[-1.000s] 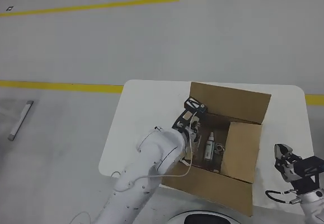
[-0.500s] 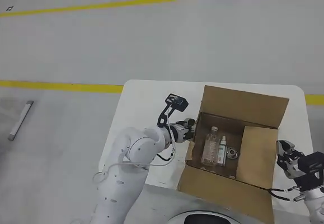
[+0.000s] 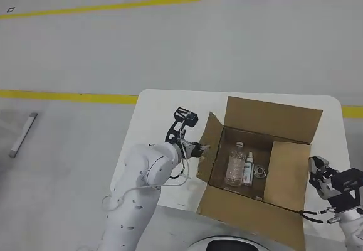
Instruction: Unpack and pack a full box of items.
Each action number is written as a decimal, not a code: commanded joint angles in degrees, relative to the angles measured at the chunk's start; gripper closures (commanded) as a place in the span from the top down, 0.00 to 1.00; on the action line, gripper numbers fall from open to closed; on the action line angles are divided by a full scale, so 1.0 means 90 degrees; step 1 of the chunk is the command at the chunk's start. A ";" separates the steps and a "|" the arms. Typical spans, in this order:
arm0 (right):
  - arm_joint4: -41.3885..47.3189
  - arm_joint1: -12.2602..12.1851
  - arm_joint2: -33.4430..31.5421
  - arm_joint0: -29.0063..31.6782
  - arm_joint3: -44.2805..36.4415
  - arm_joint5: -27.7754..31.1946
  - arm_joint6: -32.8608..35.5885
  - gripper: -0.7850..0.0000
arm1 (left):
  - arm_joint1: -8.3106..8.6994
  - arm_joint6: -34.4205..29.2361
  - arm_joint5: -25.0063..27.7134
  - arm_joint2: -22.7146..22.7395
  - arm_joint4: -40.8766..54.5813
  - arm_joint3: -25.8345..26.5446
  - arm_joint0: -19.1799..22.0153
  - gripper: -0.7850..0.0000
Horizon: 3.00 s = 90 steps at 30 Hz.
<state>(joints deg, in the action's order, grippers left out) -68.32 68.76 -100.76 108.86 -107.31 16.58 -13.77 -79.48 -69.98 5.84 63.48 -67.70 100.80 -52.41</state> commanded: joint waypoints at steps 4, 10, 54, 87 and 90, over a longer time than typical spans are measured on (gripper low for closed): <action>0.0133 0.0011 -0.0067 -0.0006 0.0047 -0.0081 0.0016 0.00 | 0.0018 -0.0082 -0.0046 -0.0316 -0.1016 -0.0185 -0.0015 1.00; 0.0408 0.0022 -0.0212 -0.0025 0.0119 -0.0088 -0.0037 0.00 | -0.0014 0.0023 -0.0167 -0.0553 -0.1356 -0.0496 -0.0022 1.00; -0.0672 0.0273 0.1881 -0.1587 0.1060 -0.1055 0.0618 0.00 | 0.0127 0.0459 0.0424 -0.0167 -0.0626 0.1805 -0.1073 1.00; 0.0034 0.0248 0.1116 -0.0956 0.0661 -0.1037 0.0310 0.00 | 0.0301 0.0388 0.0083 0.0911 -0.1637 0.1543 -0.1207 1.00; 0.0139 0.0239 0.1038 -0.0850 0.0341 -0.0830 0.0259 0.00 | 0.0301 0.0386 0.0090 0.0890 -0.1630 0.1546 -0.1191 1.00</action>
<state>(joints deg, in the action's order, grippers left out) -67.19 70.94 -91.28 100.93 -103.35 8.41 -11.31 -76.77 -66.49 6.59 71.54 -82.38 114.72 -63.18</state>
